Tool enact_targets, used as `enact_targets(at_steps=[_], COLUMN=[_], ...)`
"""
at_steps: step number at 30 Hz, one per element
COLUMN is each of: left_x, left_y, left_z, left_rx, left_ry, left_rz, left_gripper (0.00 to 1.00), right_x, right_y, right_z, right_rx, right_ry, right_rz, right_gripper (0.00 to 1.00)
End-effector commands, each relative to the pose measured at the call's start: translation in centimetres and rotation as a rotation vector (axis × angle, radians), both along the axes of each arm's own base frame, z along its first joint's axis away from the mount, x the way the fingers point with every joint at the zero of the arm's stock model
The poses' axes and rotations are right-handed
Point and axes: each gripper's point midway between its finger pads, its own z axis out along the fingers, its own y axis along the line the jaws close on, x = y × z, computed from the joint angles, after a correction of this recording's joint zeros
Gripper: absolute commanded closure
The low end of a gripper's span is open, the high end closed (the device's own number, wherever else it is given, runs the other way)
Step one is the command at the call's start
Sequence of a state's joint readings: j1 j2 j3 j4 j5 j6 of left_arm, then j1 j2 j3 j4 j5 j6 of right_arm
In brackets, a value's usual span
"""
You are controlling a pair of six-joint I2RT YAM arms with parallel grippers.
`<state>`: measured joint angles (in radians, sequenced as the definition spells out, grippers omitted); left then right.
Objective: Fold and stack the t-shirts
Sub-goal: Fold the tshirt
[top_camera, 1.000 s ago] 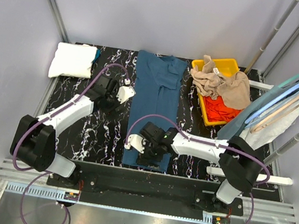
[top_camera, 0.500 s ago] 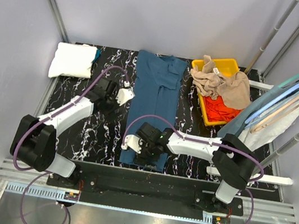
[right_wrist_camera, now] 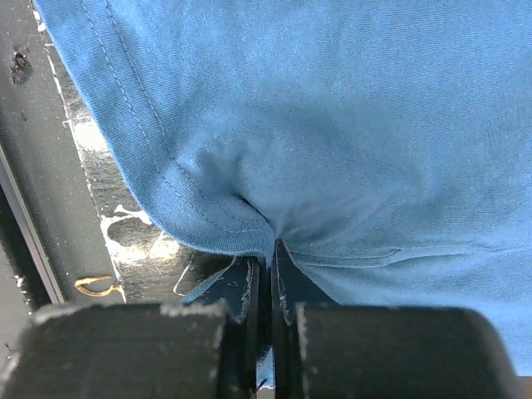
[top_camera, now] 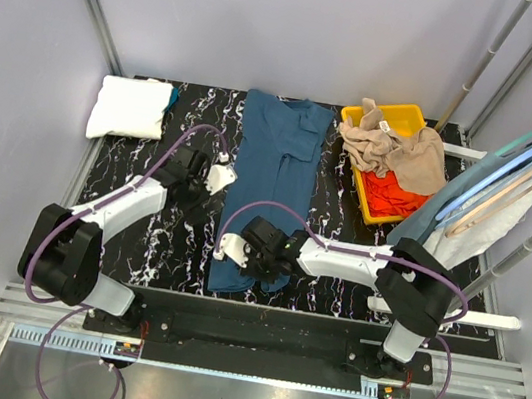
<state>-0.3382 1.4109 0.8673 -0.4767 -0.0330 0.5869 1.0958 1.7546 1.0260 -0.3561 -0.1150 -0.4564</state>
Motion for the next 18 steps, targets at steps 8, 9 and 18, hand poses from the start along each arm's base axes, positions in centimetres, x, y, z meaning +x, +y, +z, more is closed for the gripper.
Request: enact_targets(at_steps=[8,9,18], left_x=[3.1,3.3,4.2], left_y=[0.9,1.0,0.9], left_z=[1.9,1.9,2.4], left_rx=[0.001,0.002,-0.024], left_ry=[-0.089,-0.089,-0.091], left_rz=[0.047,0.054,0.073], left_gripper=[0.01,0.01,0.01], right_x=[-5.3,-5.8,-1.6], right_y=[-1.5,-1.2,-0.4], right_z=[0.0,0.6,7.8], right_rx=[-0.086,-0.075,-0.012], right_ry=[0.118,0.118,-0.125], right_rz=[0.08,0.092,0.08], right_gripper=[1.0,1.0,1.0])
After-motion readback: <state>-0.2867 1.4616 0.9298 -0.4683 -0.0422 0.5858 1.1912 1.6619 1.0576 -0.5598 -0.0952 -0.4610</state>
